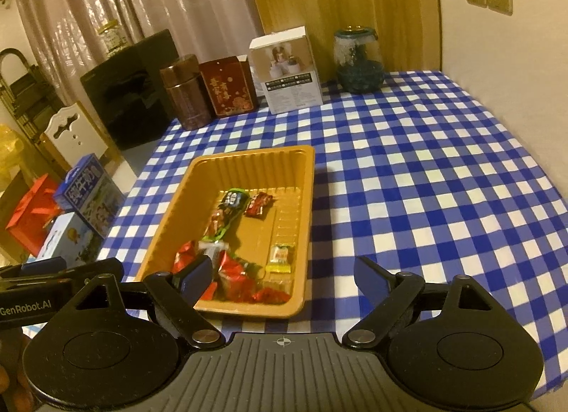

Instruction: Organize snacks

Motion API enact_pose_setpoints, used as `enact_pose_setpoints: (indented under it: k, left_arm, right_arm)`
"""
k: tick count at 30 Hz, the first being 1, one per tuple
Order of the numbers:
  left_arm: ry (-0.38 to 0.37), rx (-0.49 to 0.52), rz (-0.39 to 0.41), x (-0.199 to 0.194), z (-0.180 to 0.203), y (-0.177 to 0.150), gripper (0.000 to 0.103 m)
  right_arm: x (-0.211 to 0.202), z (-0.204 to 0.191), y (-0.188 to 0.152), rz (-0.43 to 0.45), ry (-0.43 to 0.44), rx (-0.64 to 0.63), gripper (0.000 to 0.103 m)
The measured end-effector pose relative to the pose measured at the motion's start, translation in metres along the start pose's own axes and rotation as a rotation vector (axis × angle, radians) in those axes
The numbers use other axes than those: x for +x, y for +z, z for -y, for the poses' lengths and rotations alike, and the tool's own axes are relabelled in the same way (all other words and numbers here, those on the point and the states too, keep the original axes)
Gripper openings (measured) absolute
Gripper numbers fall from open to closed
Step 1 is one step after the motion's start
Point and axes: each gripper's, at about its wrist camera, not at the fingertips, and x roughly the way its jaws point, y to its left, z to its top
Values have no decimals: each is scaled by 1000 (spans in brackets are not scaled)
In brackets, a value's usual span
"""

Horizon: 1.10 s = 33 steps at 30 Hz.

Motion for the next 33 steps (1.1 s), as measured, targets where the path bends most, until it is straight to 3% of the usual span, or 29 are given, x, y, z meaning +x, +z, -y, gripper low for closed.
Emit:
enact_pose_setpoints:
  k: [16, 33]
  left_arm:
    - [24, 11, 5, -49, 13, -29, 103]
    - [49, 30, 26, -93, 21, -62, 103]
  right_arm:
    - [-54, 0, -42, 0, -29, -48, 86]
    - [-103, -18, -75, 27, -4, -76, 86]
